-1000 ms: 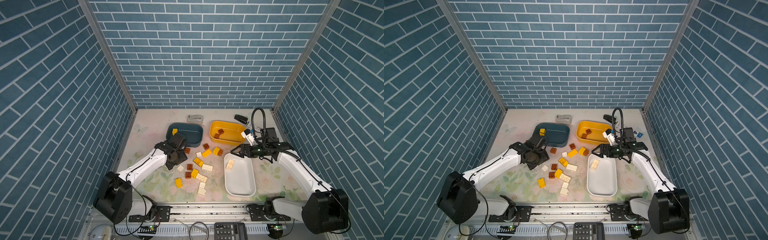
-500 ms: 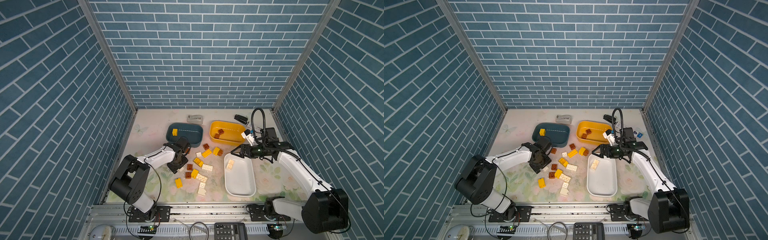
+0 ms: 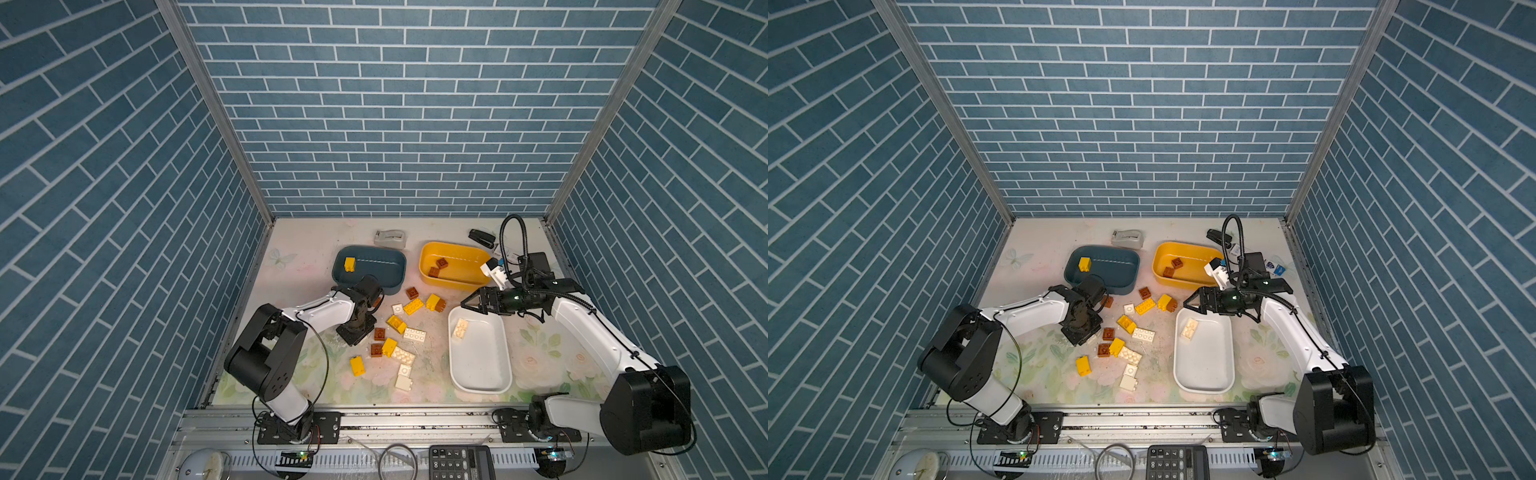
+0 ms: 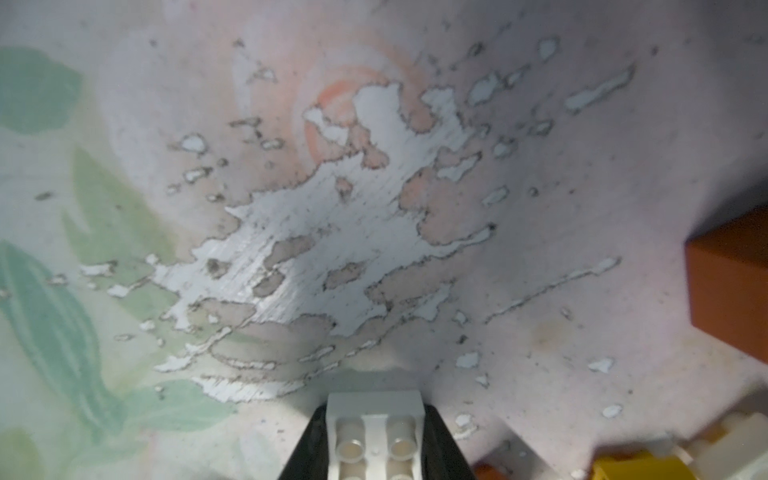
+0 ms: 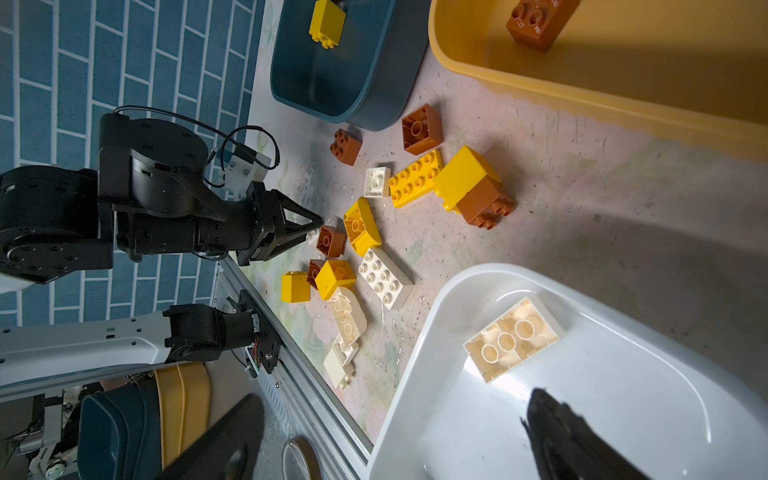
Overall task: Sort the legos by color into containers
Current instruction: 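Move the left gripper back to the pile and grasp a small white brick, then carry the small white brick with the left gripper into the white tray and release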
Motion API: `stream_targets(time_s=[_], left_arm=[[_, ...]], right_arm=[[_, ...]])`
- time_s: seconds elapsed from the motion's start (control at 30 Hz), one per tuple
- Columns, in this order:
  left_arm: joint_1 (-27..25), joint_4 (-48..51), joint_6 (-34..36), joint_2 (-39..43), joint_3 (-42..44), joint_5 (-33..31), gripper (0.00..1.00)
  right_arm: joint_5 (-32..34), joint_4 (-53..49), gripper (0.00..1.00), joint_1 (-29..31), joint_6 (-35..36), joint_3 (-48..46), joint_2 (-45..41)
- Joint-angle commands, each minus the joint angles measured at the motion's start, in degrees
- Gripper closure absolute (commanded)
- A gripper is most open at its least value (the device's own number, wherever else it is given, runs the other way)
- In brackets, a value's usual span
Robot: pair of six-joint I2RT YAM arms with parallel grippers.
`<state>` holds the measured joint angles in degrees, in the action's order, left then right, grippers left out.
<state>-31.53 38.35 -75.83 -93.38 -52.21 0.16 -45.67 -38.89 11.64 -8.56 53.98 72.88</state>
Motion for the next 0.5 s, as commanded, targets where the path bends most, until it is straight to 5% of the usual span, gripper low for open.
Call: stream_targets(time_s=[0.0,0.23,0.47], left_arm=[[-0.29,3.18,4.37,0.04,-4.28,-1.2,0.73],[-1.91,8.38,20.61,-0.04,-16.2,-0.71,0.72],[-9.41,7.41,32.91,-4.61,-27.92,5.11,0.72]], right_arm=[[0.66,-1.61,0.02,0.29,2.13,2.04,0.36],[1.84,-0.78,0.01,-0.37,2.75,2.21,0.07],[2.21,-0.54,0.01,-4.08,3.92,1.13,-1.46]])
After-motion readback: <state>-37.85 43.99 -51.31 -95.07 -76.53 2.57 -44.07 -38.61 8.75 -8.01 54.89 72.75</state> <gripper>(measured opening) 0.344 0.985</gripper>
